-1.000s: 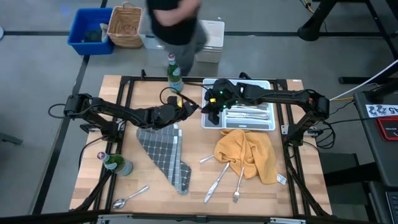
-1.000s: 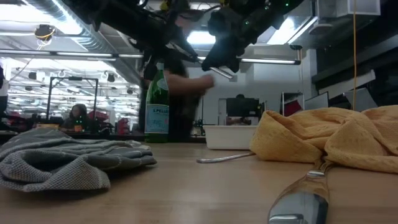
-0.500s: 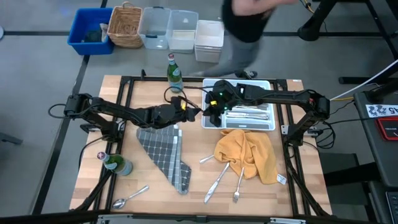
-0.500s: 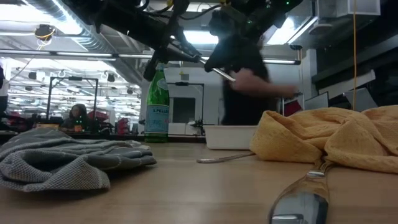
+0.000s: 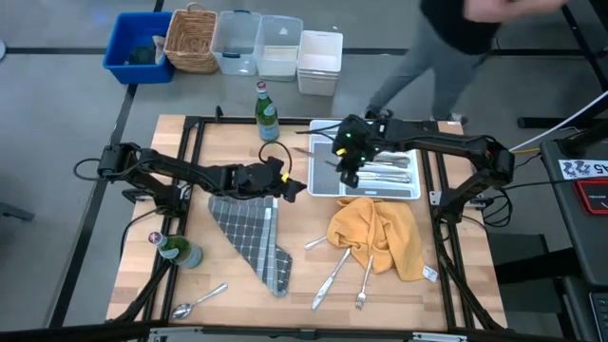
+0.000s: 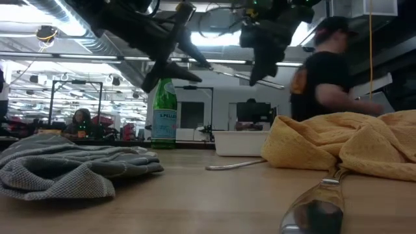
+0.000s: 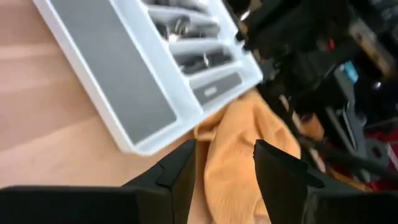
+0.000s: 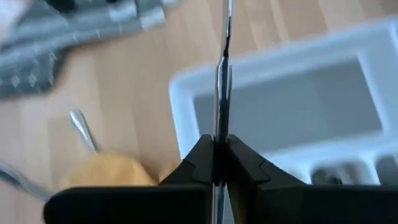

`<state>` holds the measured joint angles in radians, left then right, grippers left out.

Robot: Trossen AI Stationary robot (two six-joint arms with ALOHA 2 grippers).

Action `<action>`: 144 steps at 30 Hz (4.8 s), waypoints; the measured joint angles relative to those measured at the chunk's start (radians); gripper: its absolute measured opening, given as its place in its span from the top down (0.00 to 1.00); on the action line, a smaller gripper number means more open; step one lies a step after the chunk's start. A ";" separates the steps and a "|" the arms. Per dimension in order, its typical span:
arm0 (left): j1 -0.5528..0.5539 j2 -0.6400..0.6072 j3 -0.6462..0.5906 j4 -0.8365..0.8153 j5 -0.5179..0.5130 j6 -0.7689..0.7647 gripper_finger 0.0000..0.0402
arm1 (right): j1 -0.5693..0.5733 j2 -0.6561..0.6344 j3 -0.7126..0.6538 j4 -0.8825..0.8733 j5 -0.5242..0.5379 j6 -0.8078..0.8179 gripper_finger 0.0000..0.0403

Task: Sort silverware
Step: Put the silver knife into the cutlery tray, then put the silver spoon into the cutlery tray

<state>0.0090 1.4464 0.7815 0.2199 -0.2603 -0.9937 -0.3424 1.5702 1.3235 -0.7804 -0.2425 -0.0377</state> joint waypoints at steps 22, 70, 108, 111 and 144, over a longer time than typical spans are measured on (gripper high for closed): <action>-0.149 0.000 0.000 -0.037 0.018 0.012 0.65 | -0.093 -0.032 -0.276 -0.335 0.172 -0.216 0.94; -0.453 -0.001 -0.001 -0.253 0.827 -0.219 0.65 | -0.254 -0.054 -0.464 -0.155 0.257 -0.363 0.73; -0.761 0.000 -0.001 -0.672 0.632 0.166 0.65 | -0.254 -0.054 -0.463 -0.154 0.251 -0.254 0.64; -0.765 0.003 -0.001 -0.671 0.596 0.215 0.65 | -0.254 -0.054 -0.463 -0.154 0.251 -0.254 0.64; -0.697 0.196 0.003 -0.566 0.506 0.404 0.65 | -0.254 -0.054 -0.463 -0.152 0.251 -0.254 0.64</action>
<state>-0.6883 1.6428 0.7844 -0.3461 0.2455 -0.5896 -0.5961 1.5162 0.8604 -0.9321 0.0082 -0.2920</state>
